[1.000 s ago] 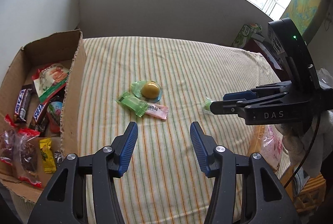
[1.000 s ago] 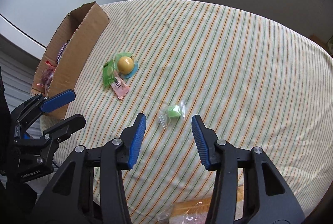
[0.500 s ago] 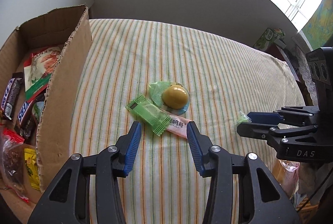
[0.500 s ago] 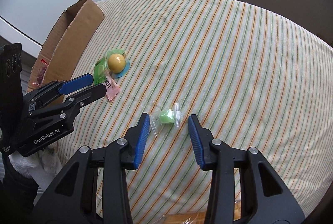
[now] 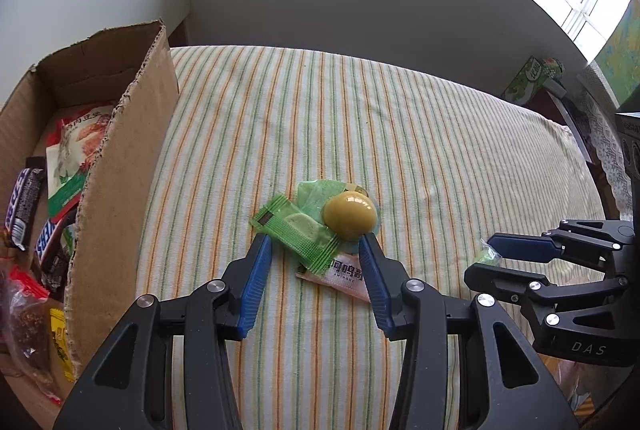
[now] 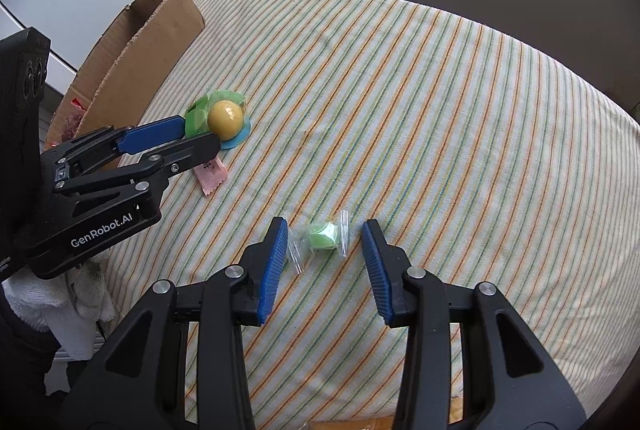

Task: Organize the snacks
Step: 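Grasp the green wrapped candy with the left gripper while the right gripper grasps the small green packet, then carry the green candy and green packet into the cardboard box with both grippers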

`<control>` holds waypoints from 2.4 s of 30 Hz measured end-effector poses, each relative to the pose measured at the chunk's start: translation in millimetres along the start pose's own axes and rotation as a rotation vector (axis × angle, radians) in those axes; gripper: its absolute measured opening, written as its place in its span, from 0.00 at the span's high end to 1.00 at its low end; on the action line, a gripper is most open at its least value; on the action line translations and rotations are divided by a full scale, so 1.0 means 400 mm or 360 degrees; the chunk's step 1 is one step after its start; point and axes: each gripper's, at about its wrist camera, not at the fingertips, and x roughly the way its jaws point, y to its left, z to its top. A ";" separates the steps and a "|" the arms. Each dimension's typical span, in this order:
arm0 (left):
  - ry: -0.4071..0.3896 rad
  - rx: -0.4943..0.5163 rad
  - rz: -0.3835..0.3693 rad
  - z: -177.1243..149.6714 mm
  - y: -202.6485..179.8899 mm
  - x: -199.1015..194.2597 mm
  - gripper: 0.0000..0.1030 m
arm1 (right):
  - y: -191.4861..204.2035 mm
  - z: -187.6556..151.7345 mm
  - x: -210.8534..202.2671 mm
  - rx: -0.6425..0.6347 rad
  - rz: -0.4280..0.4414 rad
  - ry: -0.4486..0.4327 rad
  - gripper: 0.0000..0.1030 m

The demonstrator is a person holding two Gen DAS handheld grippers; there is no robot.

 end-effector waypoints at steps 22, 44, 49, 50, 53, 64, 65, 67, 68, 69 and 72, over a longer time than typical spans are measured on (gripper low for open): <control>-0.0075 0.0028 0.0055 0.020 0.021 0.014 0.80 | 0.014 -0.010 -0.004 -0.0164 -0.0157 -0.0024 0.75; -0.0180 0.0038 -0.0067 -0.031 0.034 -0.124 0.81 | -0.002 -0.033 -0.085 -0.0069 -0.0106 -0.0095 0.77; -0.0216 0.0045 -0.0054 -0.036 0.057 -0.180 0.81 | 0.027 -0.013 -0.118 -0.0070 -0.0098 -0.0134 0.77; -0.0227 0.0045 -0.0051 -0.038 0.064 -0.194 0.81 | 0.034 -0.010 -0.128 -0.0076 -0.0097 -0.0144 0.77; -0.0265 0.0048 -0.0028 -0.044 0.091 -0.234 0.81 | 0.066 0.006 -0.154 -0.0102 -0.0085 -0.0171 0.77; -0.0304 0.0037 0.0091 -0.078 0.200 -0.331 0.81 | 0.211 0.070 -0.197 -0.0221 -0.0028 -0.0252 0.77; -0.0301 0.0040 0.0105 -0.082 0.210 -0.336 0.81 | 0.226 0.074 -0.196 -0.0231 -0.0018 -0.0257 0.77; -0.0297 0.0050 0.0131 -0.091 0.226 -0.346 0.81 | 0.257 0.087 -0.192 -0.0253 -0.0003 -0.0262 0.77; -0.0297 0.0058 0.0145 -0.093 0.235 -0.351 0.81 | 0.271 0.093 -0.190 -0.0266 0.0005 -0.0264 0.77; -0.0298 0.0064 0.0159 -0.097 0.243 -0.356 0.81 | 0.284 0.099 -0.191 -0.0281 0.0013 -0.0267 0.77; -0.0290 0.0080 0.0184 -0.106 0.261 -0.367 0.81 | 0.332 0.117 -0.182 -0.0321 0.0021 -0.0273 0.77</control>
